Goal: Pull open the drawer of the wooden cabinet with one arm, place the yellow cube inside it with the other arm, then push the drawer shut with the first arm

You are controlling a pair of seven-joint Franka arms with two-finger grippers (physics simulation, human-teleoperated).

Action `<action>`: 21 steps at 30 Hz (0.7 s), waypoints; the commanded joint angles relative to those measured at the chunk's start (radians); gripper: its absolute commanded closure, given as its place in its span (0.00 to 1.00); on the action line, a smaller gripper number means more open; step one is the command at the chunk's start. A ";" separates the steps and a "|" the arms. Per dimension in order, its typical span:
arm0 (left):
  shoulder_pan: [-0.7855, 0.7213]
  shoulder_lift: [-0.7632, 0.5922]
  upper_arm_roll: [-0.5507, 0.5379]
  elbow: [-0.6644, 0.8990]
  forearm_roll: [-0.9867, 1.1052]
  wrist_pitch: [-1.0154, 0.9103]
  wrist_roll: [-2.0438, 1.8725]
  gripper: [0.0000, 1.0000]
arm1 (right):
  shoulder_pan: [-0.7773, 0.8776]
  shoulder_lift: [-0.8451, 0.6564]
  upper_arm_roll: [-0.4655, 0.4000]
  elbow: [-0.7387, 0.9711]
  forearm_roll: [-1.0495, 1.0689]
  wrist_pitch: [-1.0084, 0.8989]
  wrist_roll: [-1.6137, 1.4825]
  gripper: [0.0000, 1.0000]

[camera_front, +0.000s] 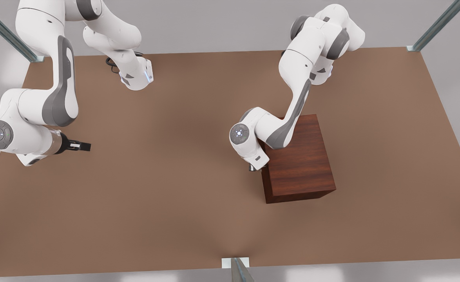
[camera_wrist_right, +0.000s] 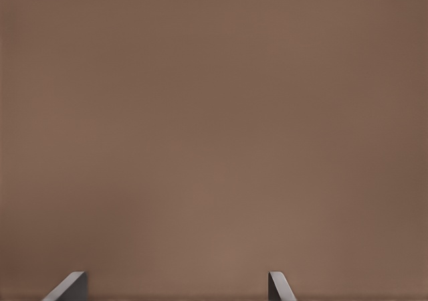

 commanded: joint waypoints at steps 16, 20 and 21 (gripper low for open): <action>0.602 -0.325 0.005 0.142 -0.327 -0.450 2.245 0.00 | 0.000 -0.001 0.000 0.000 0.002 0.000 -0.005 0.00; 0.594 -0.533 0.001 -0.210 -0.301 -0.140 2.397 0.00 | 0.000 -0.001 0.000 0.000 0.002 0.001 -0.005 0.00; 0.592 -0.530 -0.001 -0.207 -0.301 -0.141 2.395 0.00 | 0.000 -0.001 0.000 0.000 0.002 0.000 -0.005 0.00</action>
